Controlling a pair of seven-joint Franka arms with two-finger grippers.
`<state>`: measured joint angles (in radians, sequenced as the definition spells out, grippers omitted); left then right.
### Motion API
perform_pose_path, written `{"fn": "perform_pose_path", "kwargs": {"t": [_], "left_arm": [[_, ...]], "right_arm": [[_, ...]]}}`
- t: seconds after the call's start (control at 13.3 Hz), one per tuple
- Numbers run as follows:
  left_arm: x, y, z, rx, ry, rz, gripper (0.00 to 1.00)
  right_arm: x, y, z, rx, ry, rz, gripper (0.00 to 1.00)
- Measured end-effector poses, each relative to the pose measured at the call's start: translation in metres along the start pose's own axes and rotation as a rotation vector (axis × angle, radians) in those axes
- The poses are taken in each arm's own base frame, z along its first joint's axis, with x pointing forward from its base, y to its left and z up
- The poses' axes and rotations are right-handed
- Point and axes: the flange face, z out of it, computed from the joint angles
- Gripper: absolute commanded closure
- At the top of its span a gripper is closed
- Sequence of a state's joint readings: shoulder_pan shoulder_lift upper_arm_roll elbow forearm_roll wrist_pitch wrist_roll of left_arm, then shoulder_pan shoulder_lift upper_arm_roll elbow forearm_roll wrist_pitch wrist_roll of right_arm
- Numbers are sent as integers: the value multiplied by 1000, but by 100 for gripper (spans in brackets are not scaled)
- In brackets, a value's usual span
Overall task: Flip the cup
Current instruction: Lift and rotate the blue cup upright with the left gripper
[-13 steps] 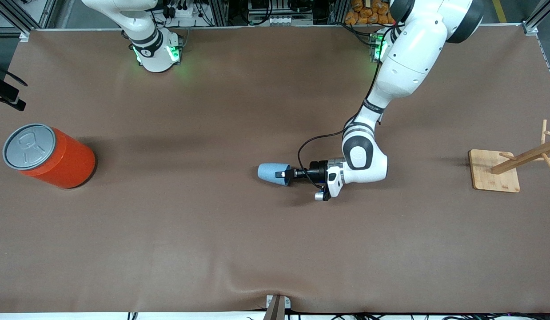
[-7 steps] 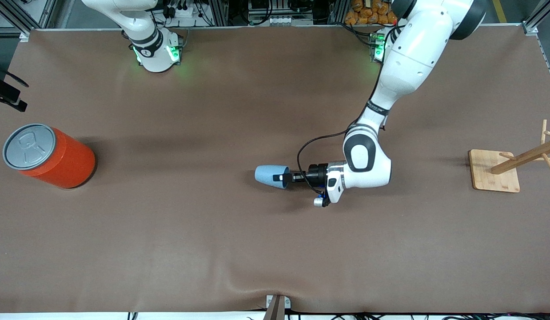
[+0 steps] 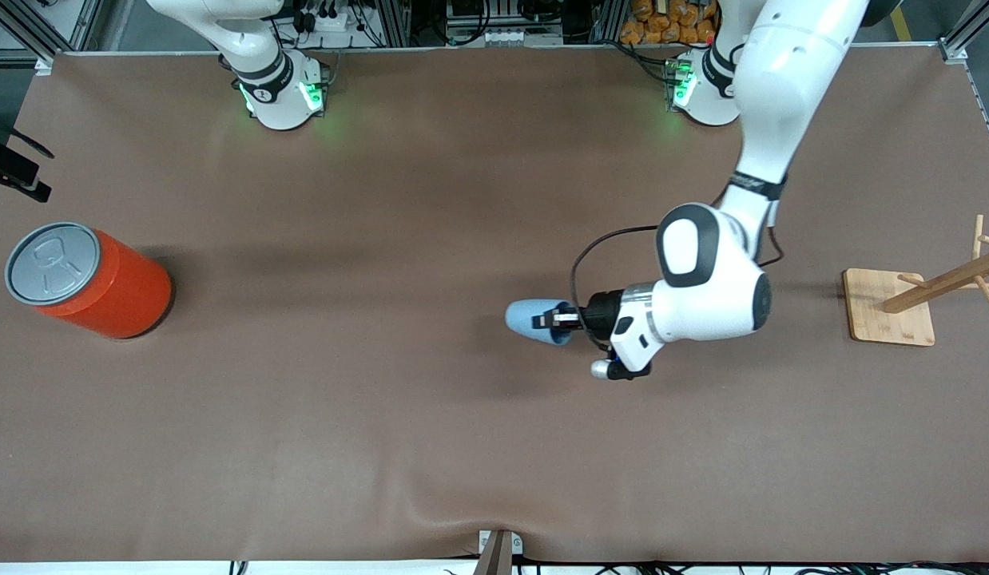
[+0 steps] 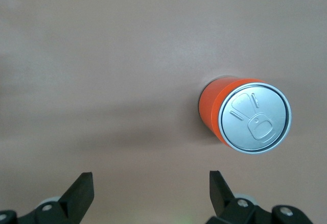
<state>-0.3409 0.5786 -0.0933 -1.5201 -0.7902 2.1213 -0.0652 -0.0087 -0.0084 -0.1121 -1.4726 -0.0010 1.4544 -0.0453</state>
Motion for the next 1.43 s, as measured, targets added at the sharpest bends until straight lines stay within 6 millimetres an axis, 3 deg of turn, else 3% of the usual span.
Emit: {"fn": "perform_pose_path", "kwargs": {"t": [0.38,0.53,0.68,0.83,0.98,1.28,1.43], "left_arm": [[-9,-18,-74,445,7,179,100],[-6,-48,-97,602,37,206,100],[0,-95,-125,698,71,203,100],[-9,-127,-138,724,81,193,100],[-25,-147,-133,725,122,200,100],[-51,-192,-89,715,163,225,100],[-58,-204,-80,716,152,220,100]], "right_arm": [[0,0,0,0,0,-1,0],[0,0,0,0,0,-1,0],[0,-1,0,0,0,-1,0],[0,-1,0,0,1,-2,0],[0,-1,0,0,1,-2,0],[0,-1,0,0,1,-2,0],[0,-1,0,0,1,-2,0]]}}
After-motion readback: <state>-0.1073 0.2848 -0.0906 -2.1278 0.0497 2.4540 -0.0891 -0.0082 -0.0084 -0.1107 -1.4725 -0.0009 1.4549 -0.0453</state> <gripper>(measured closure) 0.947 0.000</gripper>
